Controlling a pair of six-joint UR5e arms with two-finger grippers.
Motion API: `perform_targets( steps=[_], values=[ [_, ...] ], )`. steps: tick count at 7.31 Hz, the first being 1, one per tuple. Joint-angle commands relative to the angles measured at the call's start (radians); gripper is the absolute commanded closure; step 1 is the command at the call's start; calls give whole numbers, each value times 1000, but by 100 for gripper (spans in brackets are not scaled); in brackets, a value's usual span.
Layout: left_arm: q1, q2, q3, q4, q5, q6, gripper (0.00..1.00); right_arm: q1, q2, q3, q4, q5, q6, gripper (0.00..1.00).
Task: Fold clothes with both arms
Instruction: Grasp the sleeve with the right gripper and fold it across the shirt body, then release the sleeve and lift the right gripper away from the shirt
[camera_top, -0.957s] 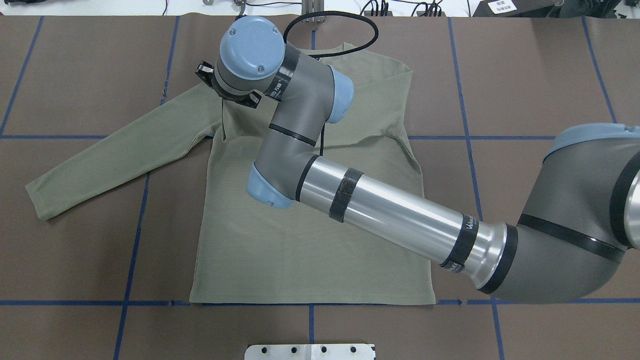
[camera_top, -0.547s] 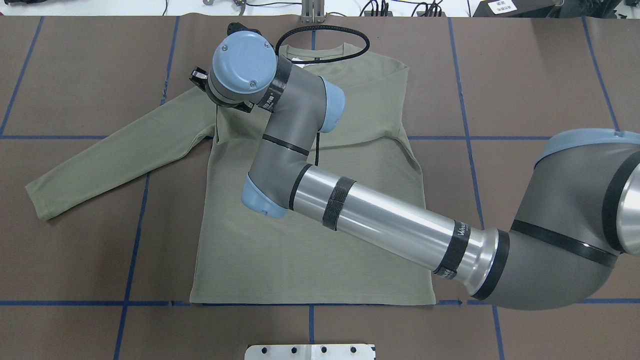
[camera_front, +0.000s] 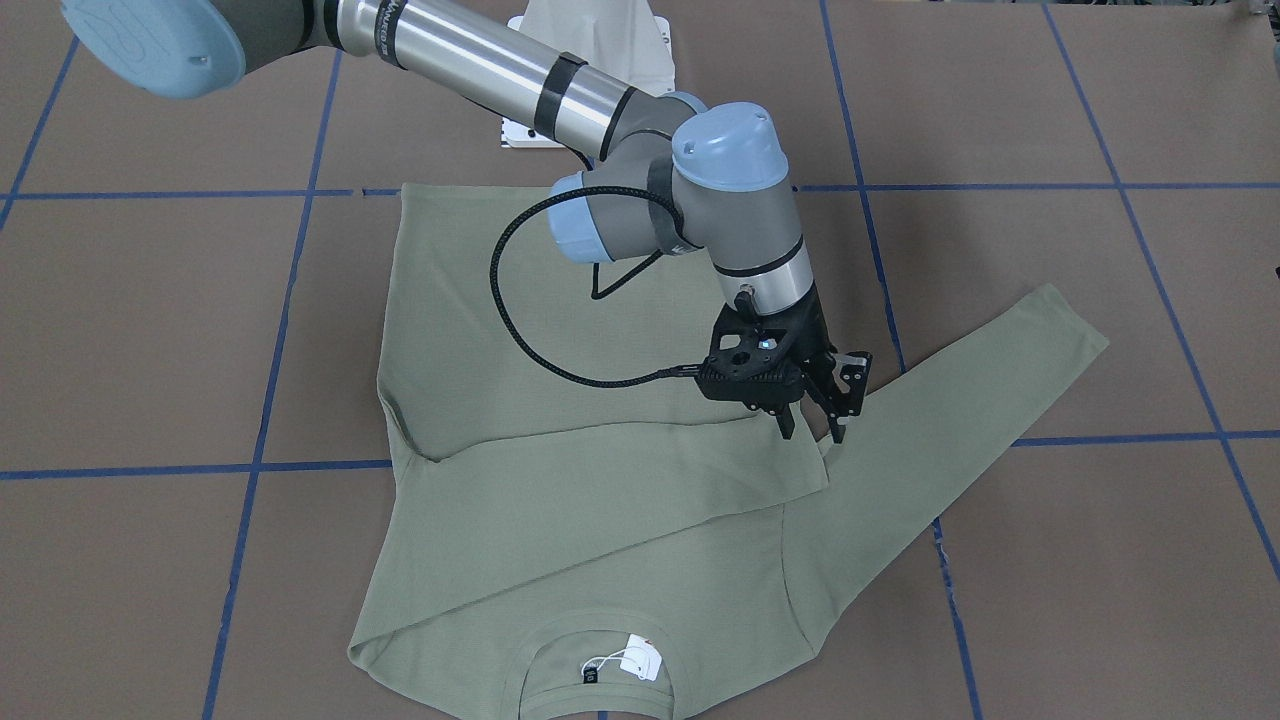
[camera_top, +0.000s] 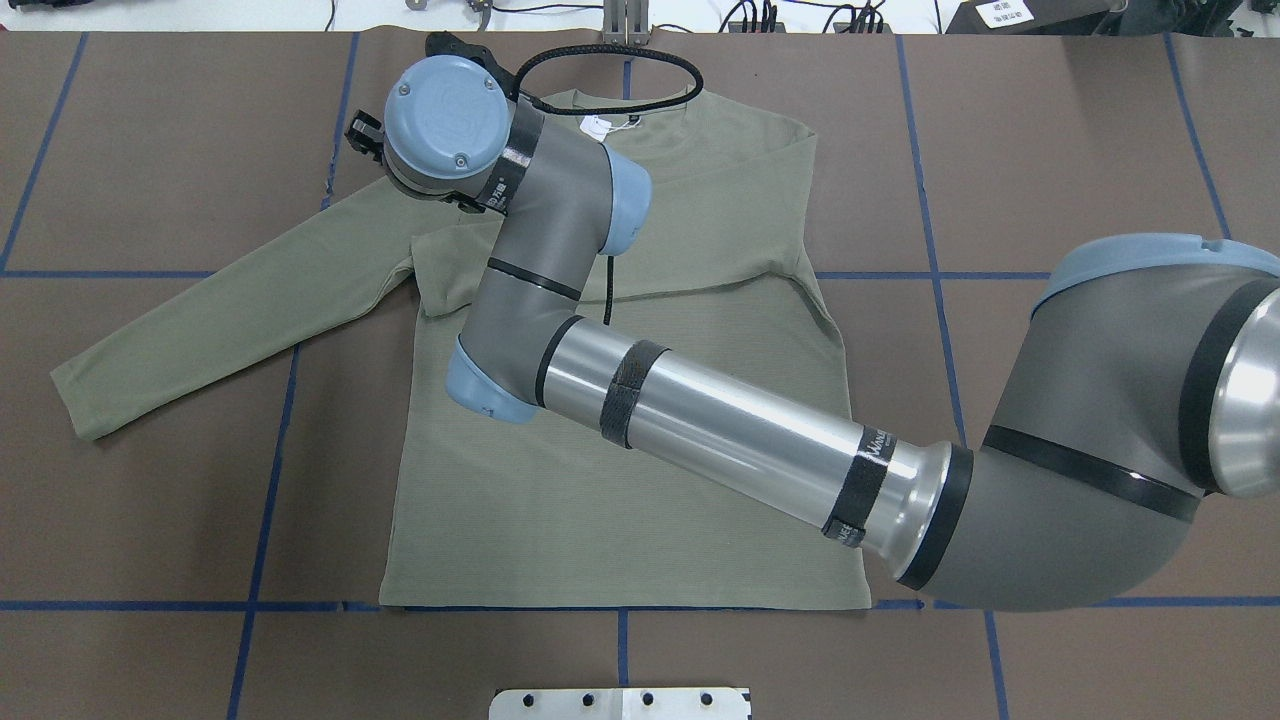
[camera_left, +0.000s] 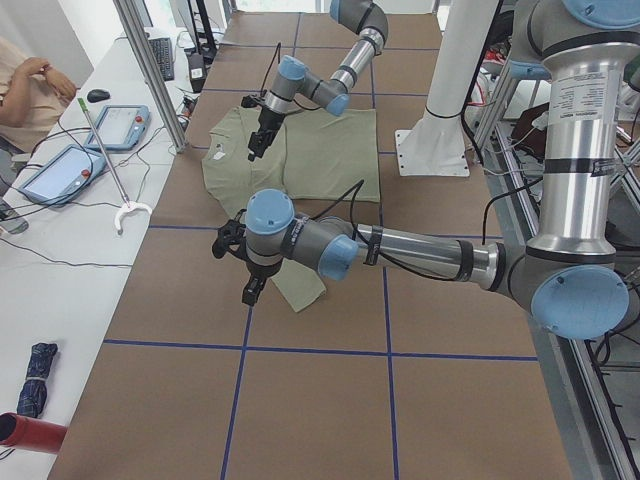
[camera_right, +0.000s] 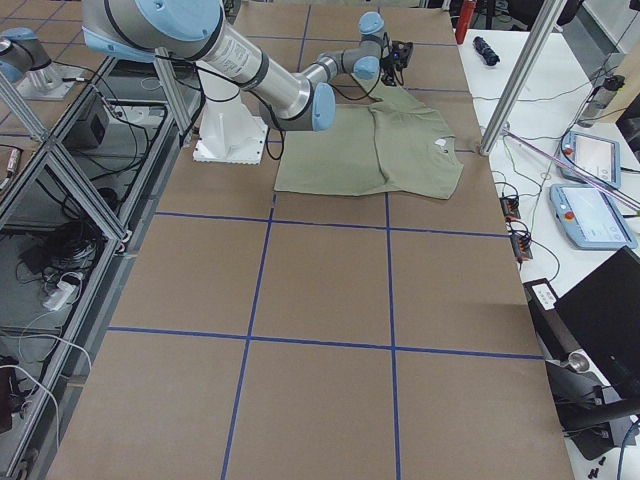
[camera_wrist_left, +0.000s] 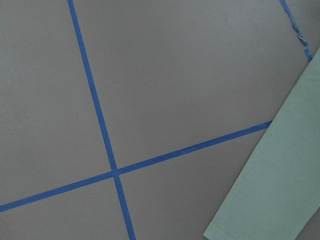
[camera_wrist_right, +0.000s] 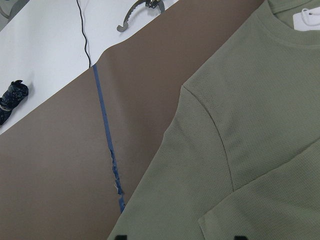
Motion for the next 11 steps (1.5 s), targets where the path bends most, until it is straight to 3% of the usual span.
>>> perform_targets(
  steps=[1, 2, 3, 5, 7, 8, 11],
  values=[
    [66, -8, 23, -8, -37, -80, 0, 7, -21, 50, -2, 1, 11, 2],
    [124, -16, 67, -70, -34, -214, 0, 25, -107, 142, -4, 11, 13, 1],
    [151, -40, 166, -183, -35, -340, 0, 84, -201, 249, -10, 103, 13, 1],
    [188, -71, 329, -316, -42, -452, 4, 235, -434, 491, -89, 375, 2, 1],
    [285, -73, 336, -325, -29, -553, 4, 386, -673, 679, -88, 545, -49, 1],
    [292, -73, 345, -330, -8, -551, 4, 442, -731, 708, -86, 604, -89, 1],
    [310, -71, 371, -352, -8, -550, 11, 469, -812, 768, -86, 604, -93, 1]
  ],
)
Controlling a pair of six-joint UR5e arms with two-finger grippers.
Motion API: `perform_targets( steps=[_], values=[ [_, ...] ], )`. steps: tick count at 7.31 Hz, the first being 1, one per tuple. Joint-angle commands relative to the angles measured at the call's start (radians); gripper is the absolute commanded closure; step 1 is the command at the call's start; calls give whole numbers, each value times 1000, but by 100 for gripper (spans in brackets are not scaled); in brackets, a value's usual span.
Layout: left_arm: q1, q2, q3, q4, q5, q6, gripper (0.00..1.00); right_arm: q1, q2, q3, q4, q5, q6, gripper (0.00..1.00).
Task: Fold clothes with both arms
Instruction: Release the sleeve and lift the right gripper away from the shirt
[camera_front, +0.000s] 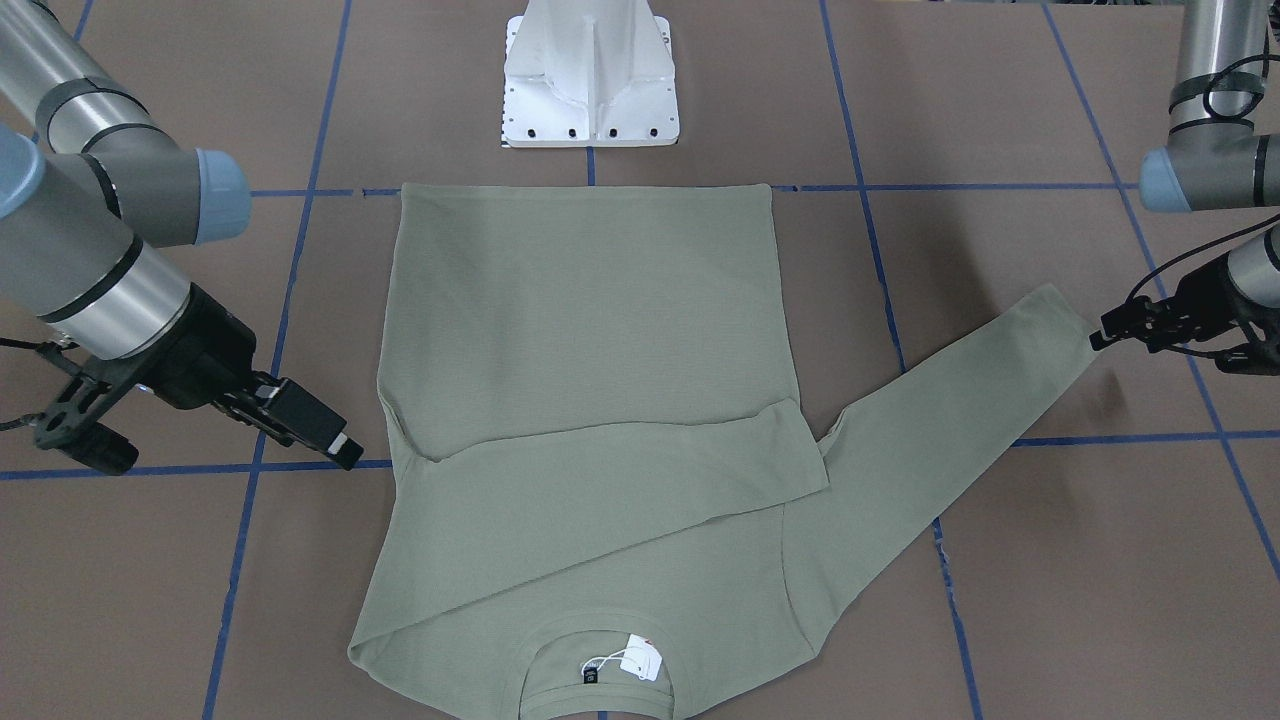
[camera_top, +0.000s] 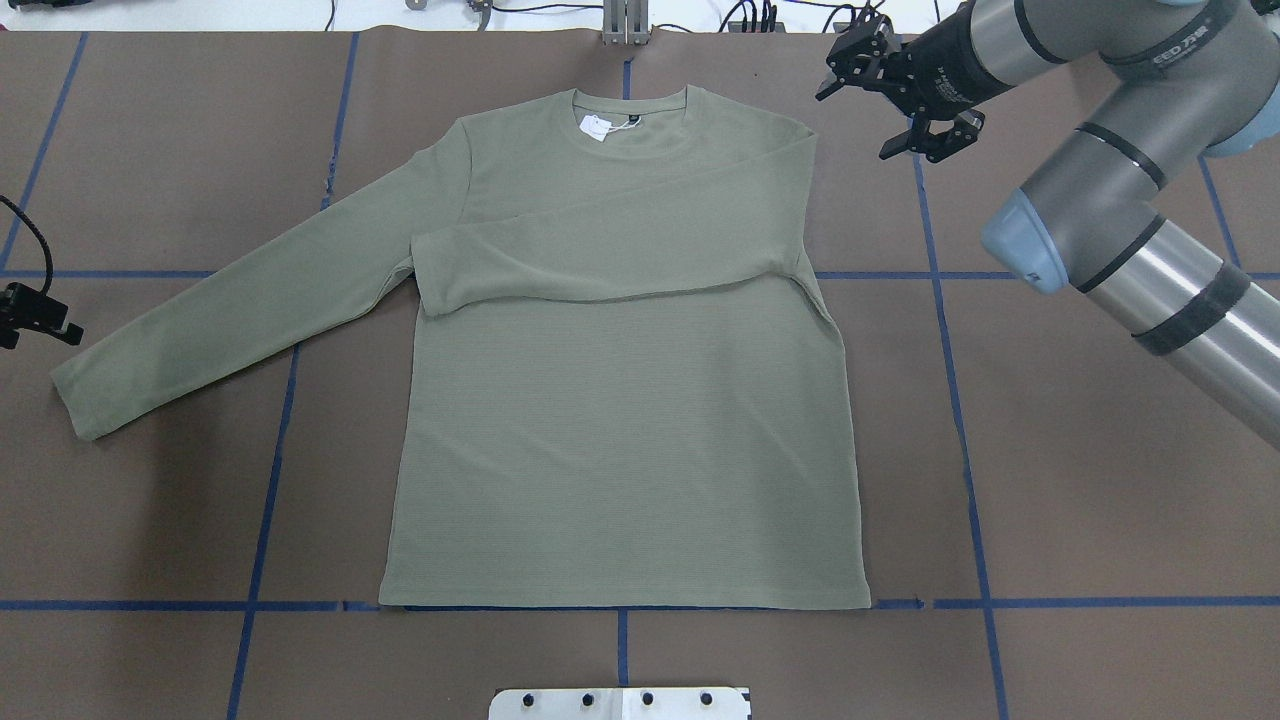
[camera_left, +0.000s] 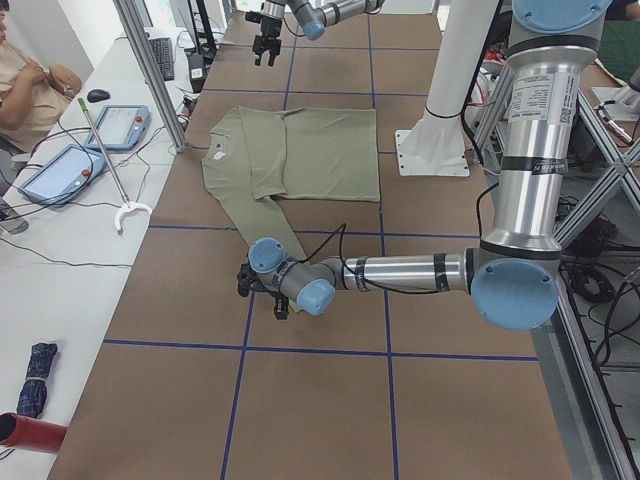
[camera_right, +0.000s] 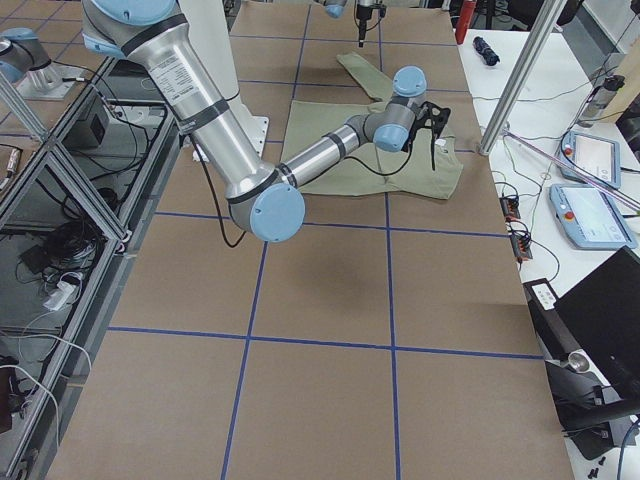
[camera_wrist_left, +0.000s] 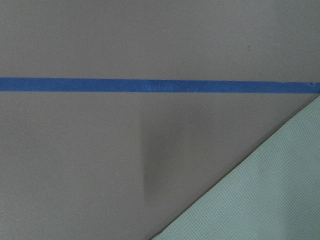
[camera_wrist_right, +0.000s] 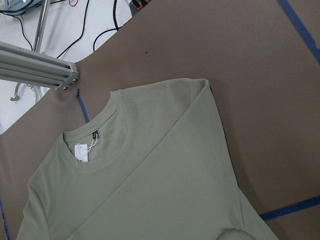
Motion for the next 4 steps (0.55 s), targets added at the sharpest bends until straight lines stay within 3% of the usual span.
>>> perform_targets(
  steps=[1, 4],
  values=[
    [9, 1, 13, -3, 1, 2, 11, 8, -21, 16, 0, -1, -3, 1],
    [47, -1, 15, -2, 6, 2, 14, 8, -30, 16, 0, 2, -3, 1]
  ],
)
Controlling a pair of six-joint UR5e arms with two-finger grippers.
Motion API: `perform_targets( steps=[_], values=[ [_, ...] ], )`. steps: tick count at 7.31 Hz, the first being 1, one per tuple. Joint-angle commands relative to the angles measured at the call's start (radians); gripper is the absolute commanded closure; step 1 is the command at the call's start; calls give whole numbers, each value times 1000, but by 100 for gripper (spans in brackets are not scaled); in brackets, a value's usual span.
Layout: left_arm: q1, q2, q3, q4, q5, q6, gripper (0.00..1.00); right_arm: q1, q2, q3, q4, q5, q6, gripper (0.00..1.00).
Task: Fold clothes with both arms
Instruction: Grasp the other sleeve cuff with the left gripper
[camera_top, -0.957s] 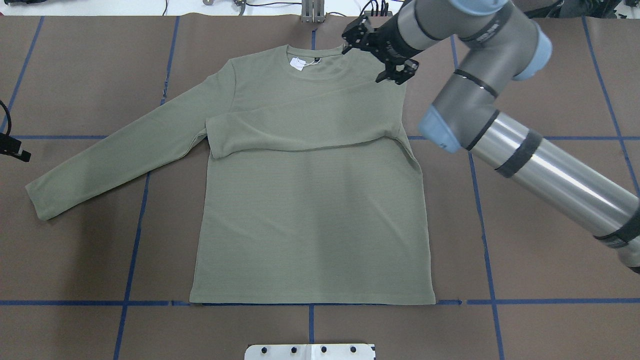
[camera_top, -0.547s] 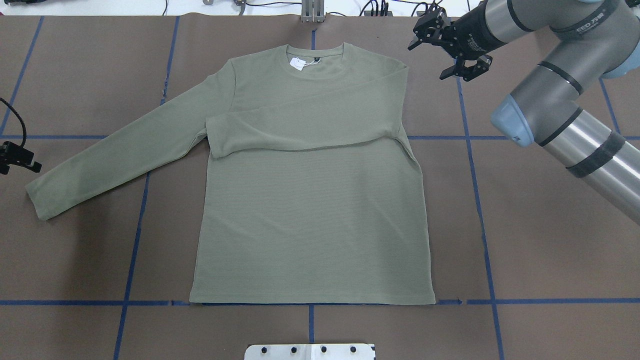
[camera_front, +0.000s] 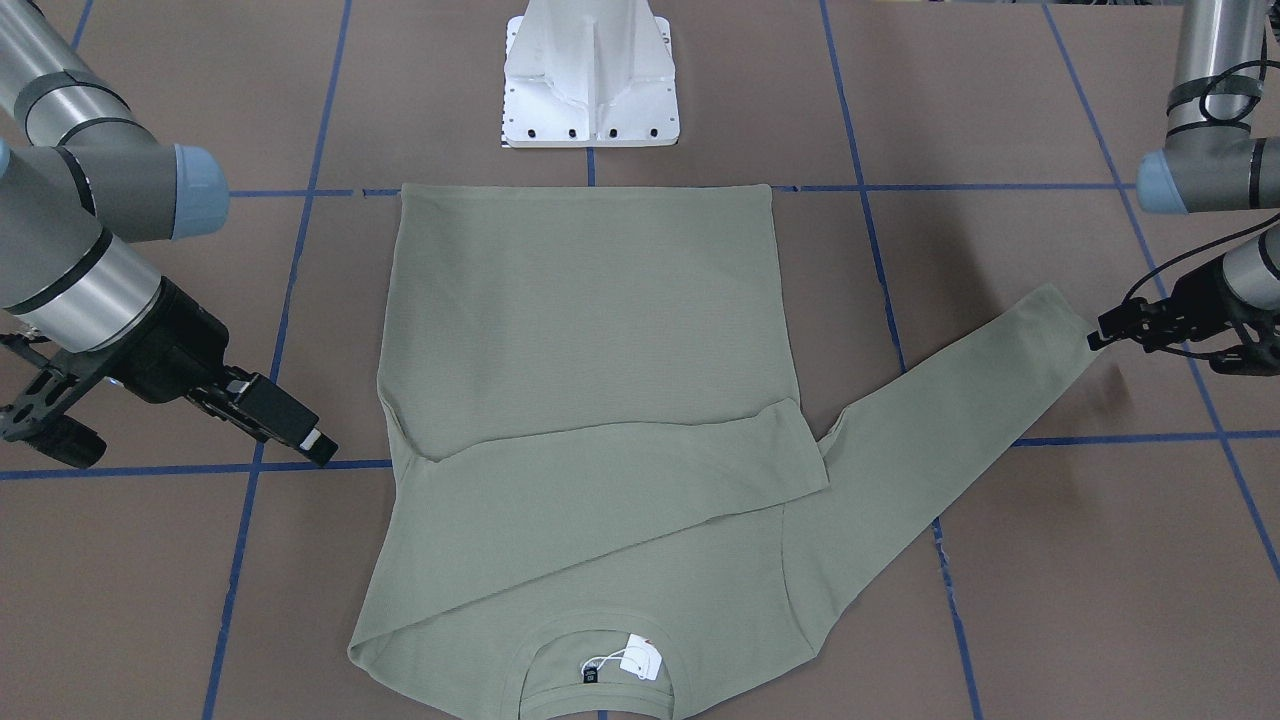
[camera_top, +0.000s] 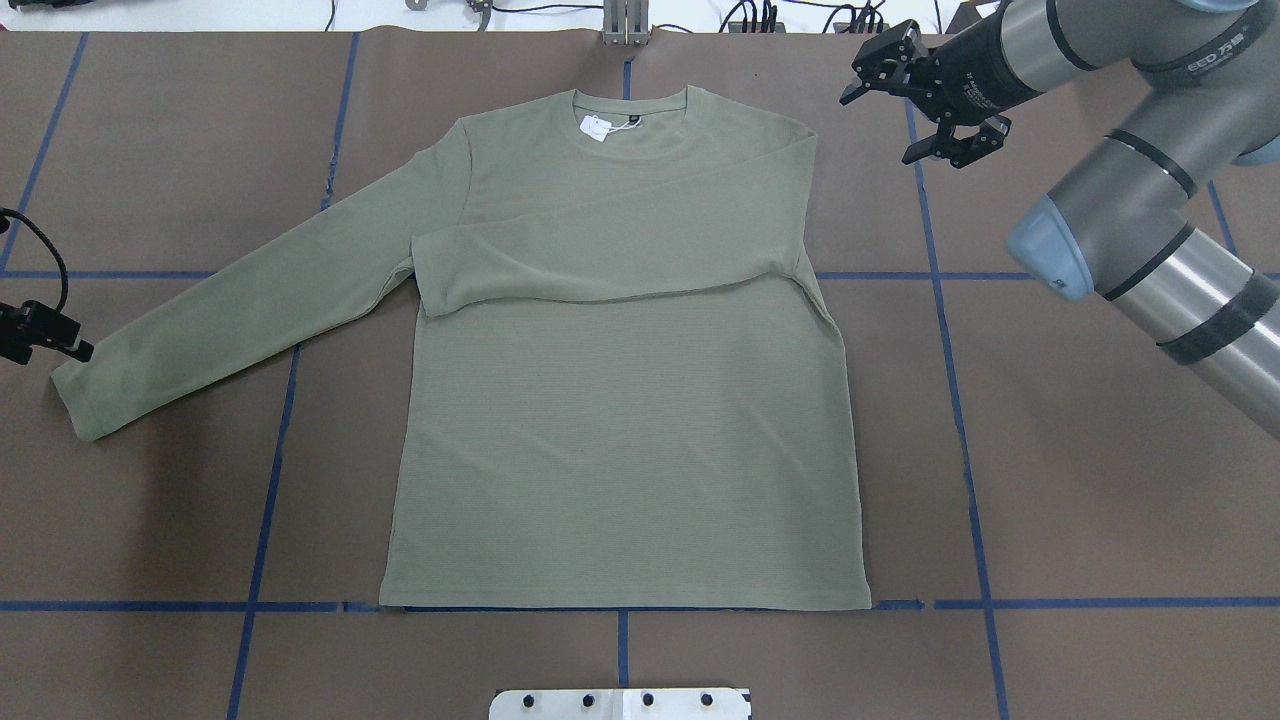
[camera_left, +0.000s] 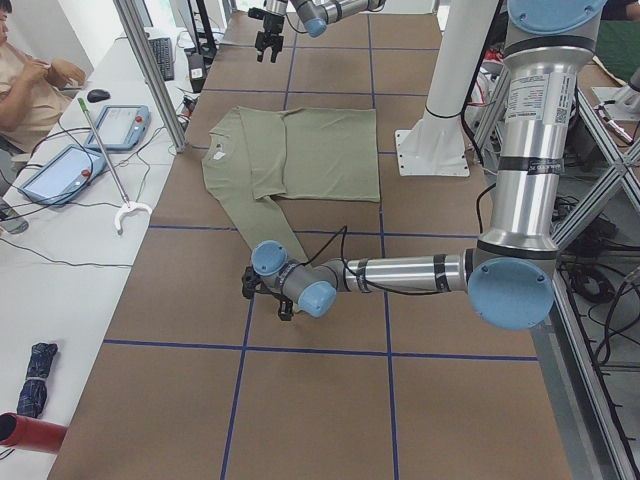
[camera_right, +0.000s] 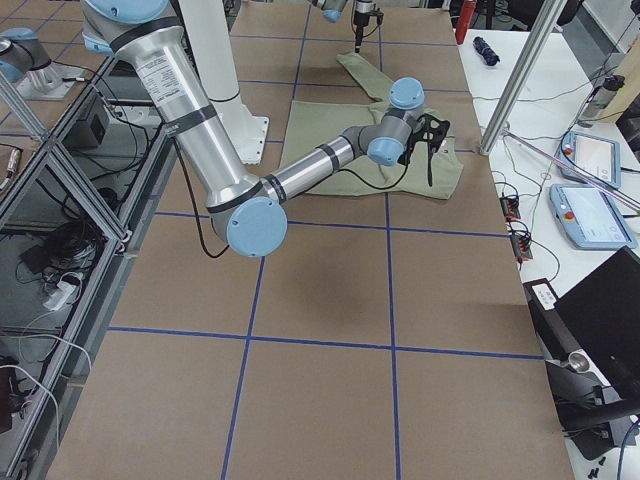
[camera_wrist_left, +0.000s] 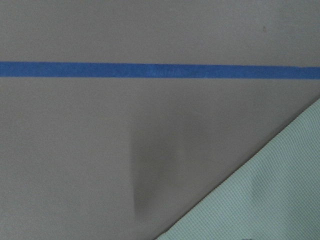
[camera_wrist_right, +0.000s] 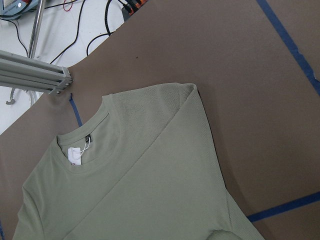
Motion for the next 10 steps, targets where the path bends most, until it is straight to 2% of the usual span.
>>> perform_targets(
  steps=[1, 3, 5, 6, 7, 8, 9, 10],
  values=[
    [16, 0, 4, 1, 2, 0, 18, -1, -4, 0, 0, -4, 0, 1],
    [19, -1, 15, 1, 3, 1, 25, -3, -2, 2, 0, -4, 0, 1],
    [19, 0, 20, 0, 3, 4, 25, -3, -2, 8, 0, 2, 0, 1],
    [20, 0, 21, 1, 3, 4, 29, -4, 0, 7, 0, 2, 0, 1],
    [20, 0, 21, 1, 3, 4, 38, -4, 4, 8, 0, 2, 0, 1],
    [20, 0, 21, 3, 3, 1, 60, -4, 4, 8, 0, 2, 1, 1],
    [20, -1, 21, 4, 3, 0, 100, -6, 6, 8, 0, 1, 2, 1],
    [20, -1, 18, 4, 3, 0, 100, -8, 9, 8, -2, 1, 2, 1]
  ],
)
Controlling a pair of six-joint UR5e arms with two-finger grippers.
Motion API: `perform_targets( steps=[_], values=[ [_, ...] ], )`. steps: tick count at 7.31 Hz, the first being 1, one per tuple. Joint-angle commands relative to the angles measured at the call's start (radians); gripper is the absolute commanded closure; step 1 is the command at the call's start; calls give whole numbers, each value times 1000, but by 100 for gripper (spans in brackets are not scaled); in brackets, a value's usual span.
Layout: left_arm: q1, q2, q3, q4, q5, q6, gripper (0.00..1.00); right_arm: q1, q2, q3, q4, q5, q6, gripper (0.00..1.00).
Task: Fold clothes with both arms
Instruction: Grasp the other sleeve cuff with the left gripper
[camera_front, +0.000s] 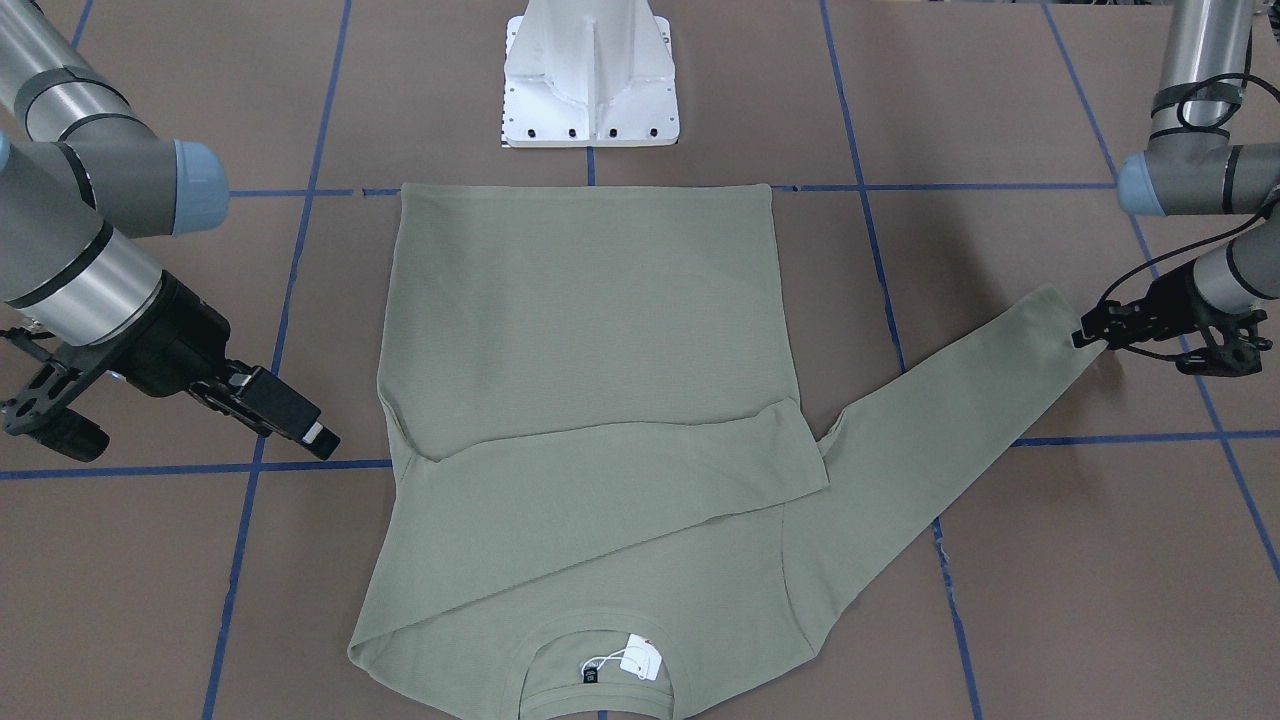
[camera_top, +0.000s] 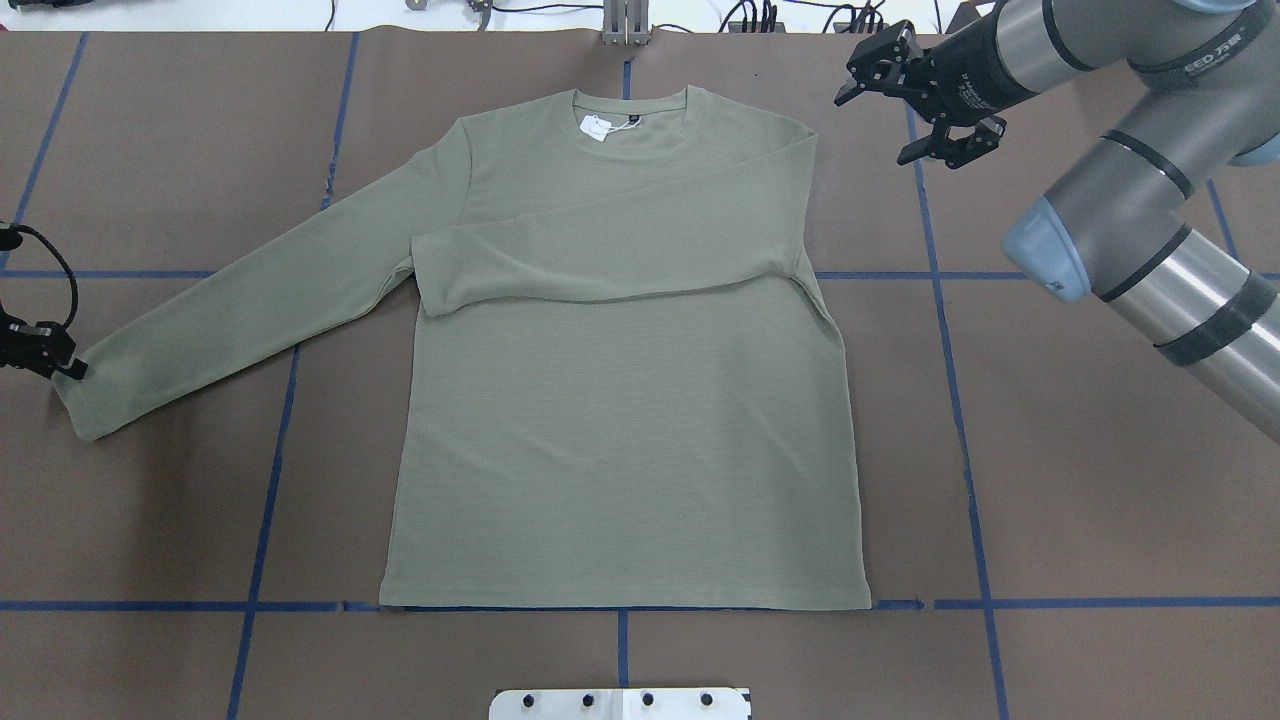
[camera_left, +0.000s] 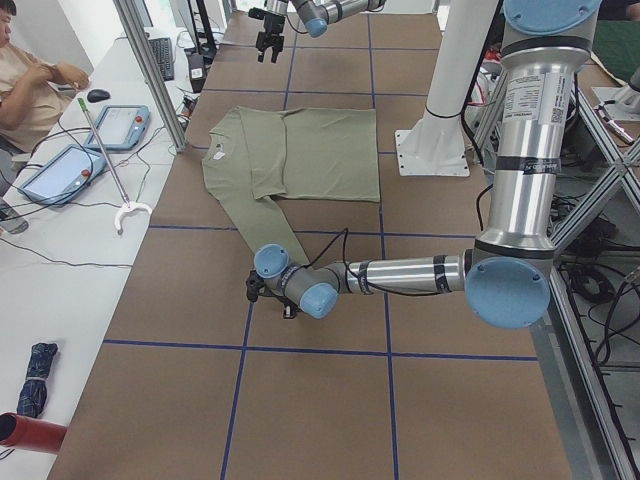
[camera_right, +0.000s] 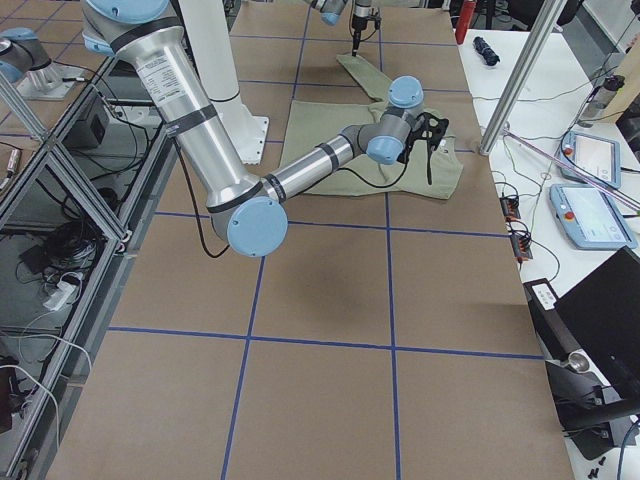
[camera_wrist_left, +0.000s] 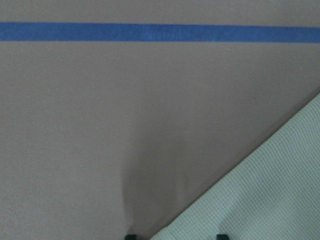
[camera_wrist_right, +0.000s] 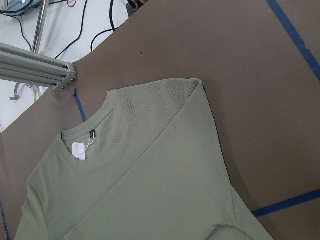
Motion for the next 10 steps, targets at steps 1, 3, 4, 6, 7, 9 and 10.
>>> perform_targets(
  steps=[1, 3, 4, 6, 7, 9, 10],
  values=[
    [0, -1, -12, 1, -1, -2, 100, 0, 3, 3, -1, -1, 2, 1],
    [-1, -2, -91, 11, -12, -6, 100, 0, 0, 14, -3, 2, 2, 1],
    [-1, -16, -142, 22, -26, -16, 100, 6, -12, 26, -4, 21, 0, 1],
    [-3, -85, -189, 31, -124, -89, 100, 93, -40, 31, 2, 137, -1, 1],
    [-3, -146, -220, 30, -158, -213, 100, 113, -85, 70, 5, 153, -7, 1],
    [0, -323, -242, 25, -163, -516, 100, 133, -136, 97, 8, 153, -12, 1],
    [8, -441, -225, 27, -155, -665, 100, 140, -150, 98, 8, 154, -36, 1]
  ],
)
